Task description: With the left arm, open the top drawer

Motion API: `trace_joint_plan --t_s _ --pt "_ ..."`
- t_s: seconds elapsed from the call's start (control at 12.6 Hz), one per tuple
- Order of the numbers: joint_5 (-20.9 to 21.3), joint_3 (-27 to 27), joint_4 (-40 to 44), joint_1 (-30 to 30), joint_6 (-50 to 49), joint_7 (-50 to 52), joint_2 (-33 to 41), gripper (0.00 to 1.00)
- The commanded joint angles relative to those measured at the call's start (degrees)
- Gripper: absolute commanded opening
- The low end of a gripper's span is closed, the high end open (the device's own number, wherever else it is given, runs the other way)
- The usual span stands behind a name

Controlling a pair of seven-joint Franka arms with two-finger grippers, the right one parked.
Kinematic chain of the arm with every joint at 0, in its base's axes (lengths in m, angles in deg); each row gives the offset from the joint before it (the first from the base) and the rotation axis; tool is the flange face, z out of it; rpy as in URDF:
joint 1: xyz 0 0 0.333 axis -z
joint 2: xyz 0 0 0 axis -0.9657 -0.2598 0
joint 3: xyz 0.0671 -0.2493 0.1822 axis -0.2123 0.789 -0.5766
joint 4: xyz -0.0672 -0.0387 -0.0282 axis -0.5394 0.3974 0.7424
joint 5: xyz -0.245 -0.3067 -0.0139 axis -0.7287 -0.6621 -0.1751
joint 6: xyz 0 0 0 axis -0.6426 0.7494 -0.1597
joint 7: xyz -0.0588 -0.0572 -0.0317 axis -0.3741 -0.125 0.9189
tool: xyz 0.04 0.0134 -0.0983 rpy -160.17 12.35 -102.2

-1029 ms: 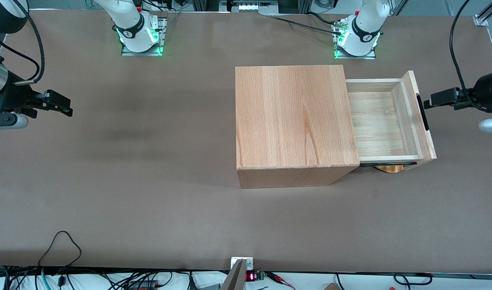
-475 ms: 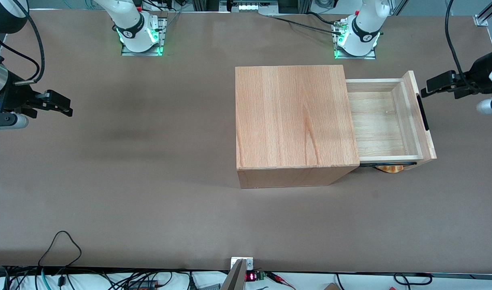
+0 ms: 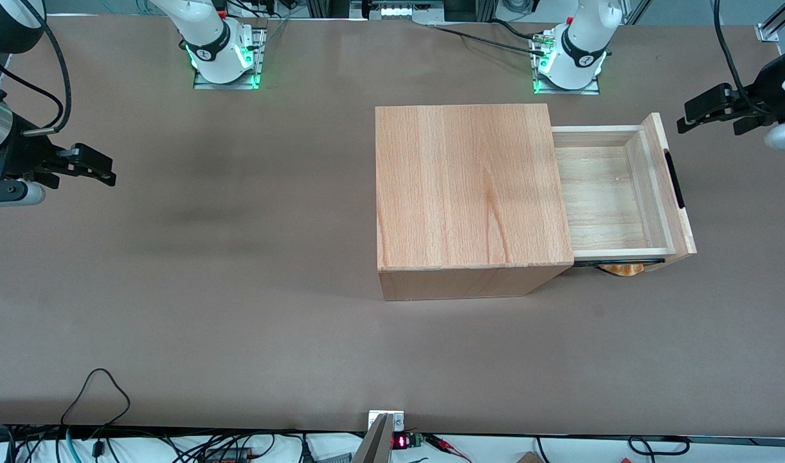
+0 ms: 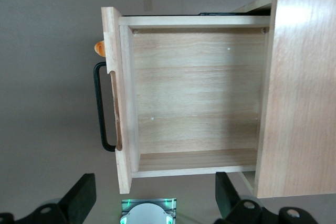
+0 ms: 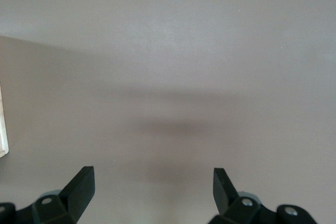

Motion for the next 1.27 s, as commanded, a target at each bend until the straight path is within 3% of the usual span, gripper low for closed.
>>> trace_joint_plan --t_s 0.0,1.19 --pt "1.88 -0.11 -7.43 0.42 5.33 0.13 3.60 1.00" --pt "3.11 0.15 -7.36 -0.55 3.94 0.83 4.13 1.00"
